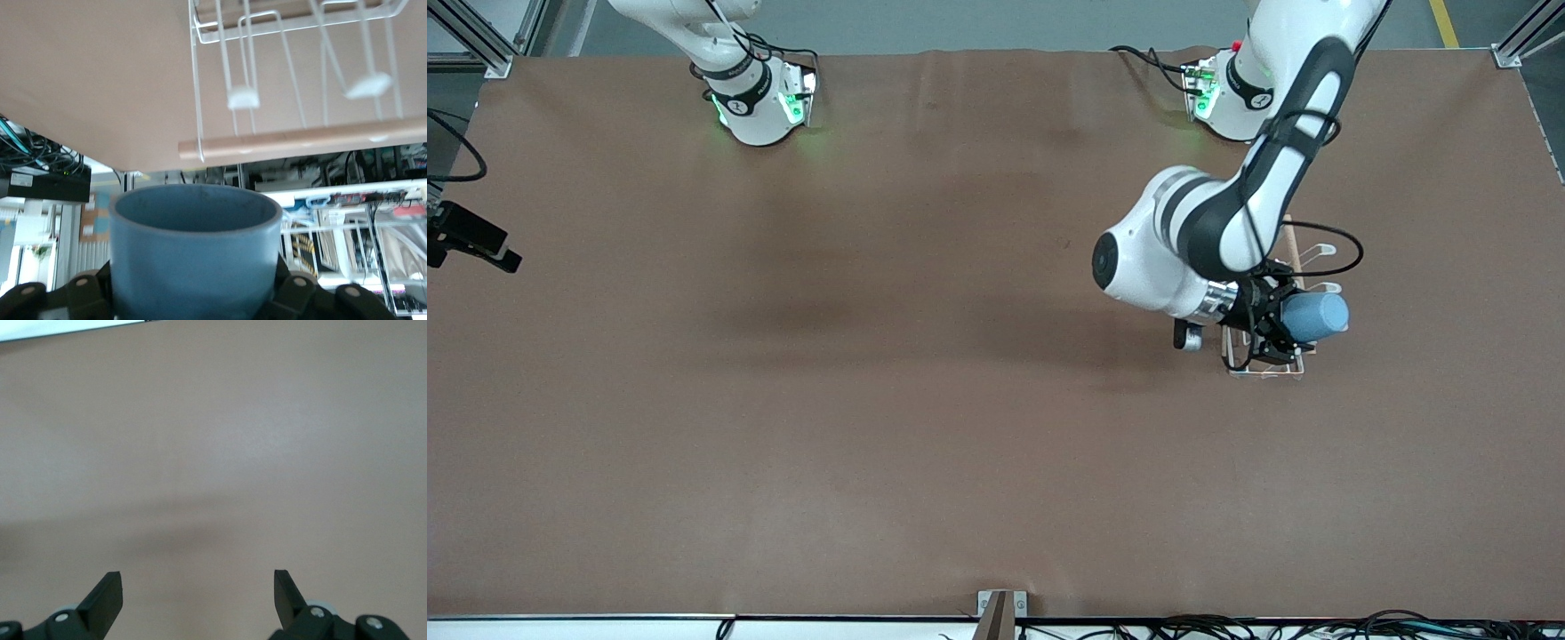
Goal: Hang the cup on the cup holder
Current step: 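Move the blue cup with the left gripper onto a rack hook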
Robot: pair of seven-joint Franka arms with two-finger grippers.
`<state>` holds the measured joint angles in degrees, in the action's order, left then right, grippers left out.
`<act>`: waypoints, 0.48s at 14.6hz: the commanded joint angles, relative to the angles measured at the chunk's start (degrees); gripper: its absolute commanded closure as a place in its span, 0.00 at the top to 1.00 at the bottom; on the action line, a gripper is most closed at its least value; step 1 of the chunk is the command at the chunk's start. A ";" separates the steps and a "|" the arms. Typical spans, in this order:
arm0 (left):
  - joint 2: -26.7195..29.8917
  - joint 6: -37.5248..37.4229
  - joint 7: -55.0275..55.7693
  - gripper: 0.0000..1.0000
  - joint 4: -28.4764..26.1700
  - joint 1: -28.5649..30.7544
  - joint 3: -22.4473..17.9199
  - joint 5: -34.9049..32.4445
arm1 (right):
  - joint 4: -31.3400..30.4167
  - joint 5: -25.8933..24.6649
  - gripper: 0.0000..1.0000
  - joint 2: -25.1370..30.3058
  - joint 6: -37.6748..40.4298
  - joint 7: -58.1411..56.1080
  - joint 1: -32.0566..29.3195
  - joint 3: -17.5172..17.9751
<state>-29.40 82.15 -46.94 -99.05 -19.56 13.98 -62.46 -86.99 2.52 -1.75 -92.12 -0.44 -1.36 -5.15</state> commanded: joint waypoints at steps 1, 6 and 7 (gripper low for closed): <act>-1.97 -1.20 3.16 0.02 -1.41 0.05 0.26 -4.06 | -1.33 -1.64 1.00 1.22 0.71 0.08 -0.05 -0.12; -4.18 -3.13 6.69 0.02 -3.60 -0.83 0.35 -4.16 | -1.69 -1.56 1.00 1.22 0.54 0.09 -0.39 -0.30; -4.70 -3.13 6.78 0.03 -4.22 -0.83 0.26 -4.16 | -2.04 -1.56 1.00 1.48 0.54 0.08 -0.40 -0.21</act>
<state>-34.13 80.03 -40.75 -101.62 -20.20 14.09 -65.34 -87.09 1.98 -1.74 -91.31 -0.43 -1.43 -5.65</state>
